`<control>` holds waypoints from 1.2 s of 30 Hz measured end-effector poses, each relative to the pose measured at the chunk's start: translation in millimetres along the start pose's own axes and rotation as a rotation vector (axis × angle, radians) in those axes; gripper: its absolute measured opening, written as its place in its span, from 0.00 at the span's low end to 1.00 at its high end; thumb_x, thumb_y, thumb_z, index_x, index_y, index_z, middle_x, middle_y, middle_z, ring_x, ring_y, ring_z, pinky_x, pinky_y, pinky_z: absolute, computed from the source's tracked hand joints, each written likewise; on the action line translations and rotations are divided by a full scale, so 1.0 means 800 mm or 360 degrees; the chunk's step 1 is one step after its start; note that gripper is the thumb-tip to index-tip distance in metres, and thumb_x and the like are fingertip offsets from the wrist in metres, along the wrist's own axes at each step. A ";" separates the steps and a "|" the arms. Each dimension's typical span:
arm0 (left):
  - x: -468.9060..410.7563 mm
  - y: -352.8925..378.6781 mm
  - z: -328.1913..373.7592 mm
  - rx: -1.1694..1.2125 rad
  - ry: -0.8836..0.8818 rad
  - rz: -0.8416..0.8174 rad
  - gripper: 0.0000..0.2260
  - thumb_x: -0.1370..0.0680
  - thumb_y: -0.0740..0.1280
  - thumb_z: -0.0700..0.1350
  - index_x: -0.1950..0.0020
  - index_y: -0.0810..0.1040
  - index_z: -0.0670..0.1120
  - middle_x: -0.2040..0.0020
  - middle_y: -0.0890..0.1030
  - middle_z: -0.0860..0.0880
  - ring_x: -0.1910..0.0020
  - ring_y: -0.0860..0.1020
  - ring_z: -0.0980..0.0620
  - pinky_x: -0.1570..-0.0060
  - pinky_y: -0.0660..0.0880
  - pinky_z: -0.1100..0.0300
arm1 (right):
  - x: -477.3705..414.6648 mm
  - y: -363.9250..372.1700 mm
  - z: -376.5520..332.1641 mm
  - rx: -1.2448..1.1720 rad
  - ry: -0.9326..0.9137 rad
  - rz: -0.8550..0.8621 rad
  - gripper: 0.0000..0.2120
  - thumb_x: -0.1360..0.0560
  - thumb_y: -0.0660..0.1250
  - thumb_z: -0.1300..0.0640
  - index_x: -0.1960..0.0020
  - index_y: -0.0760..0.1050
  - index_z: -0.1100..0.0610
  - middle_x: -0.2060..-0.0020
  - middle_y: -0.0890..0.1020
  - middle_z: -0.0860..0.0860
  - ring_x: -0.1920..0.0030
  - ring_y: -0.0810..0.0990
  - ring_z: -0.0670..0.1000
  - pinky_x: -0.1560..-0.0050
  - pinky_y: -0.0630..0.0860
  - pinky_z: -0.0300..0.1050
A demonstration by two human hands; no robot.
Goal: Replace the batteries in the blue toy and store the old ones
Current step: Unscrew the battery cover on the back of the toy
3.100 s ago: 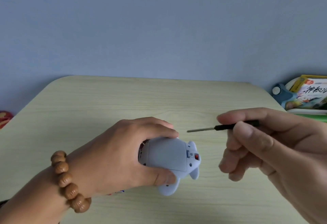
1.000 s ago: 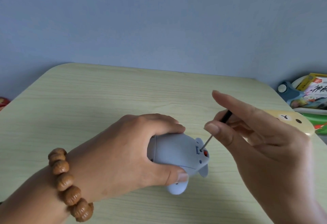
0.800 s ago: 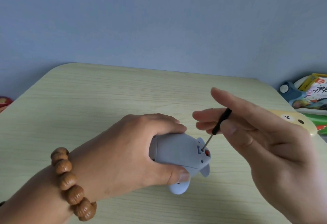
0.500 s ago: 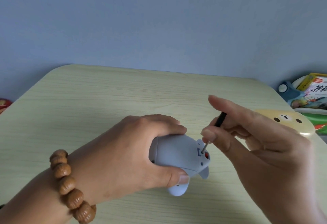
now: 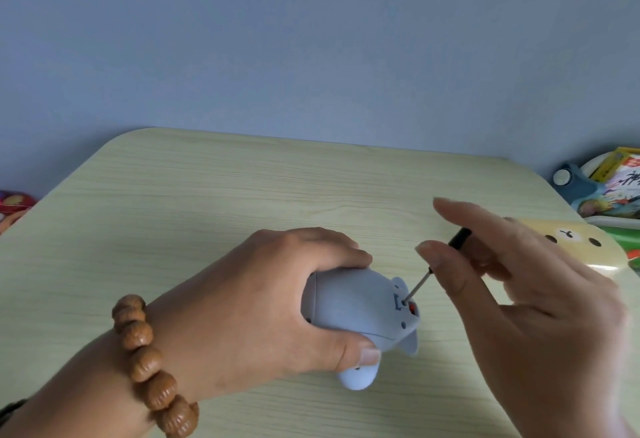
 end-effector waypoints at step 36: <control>-0.001 0.006 -0.005 0.0090 0.0052 0.0086 0.31 0.43 0.79 0.63 0.40 0.78 0.67 0.37 0.71 0.75 0.39 0.72 0.74 0.40 0.72 0.68 | 0.003 -0.006 -0.012 -0.0379 0.0309 -0.0264 0.21 0.26 0.69 0.58 0.34 0.76 0.45 0.56 0.86 0.47 0.56 0.86 0.51 0.53 0.81 0.52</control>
Point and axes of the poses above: each hand's wrist, its own x-axis away from the middle knuckle, its own y-axis out of the palm, z = x × y, the point moved 2 cm from there along -x, towards the middle knuckle
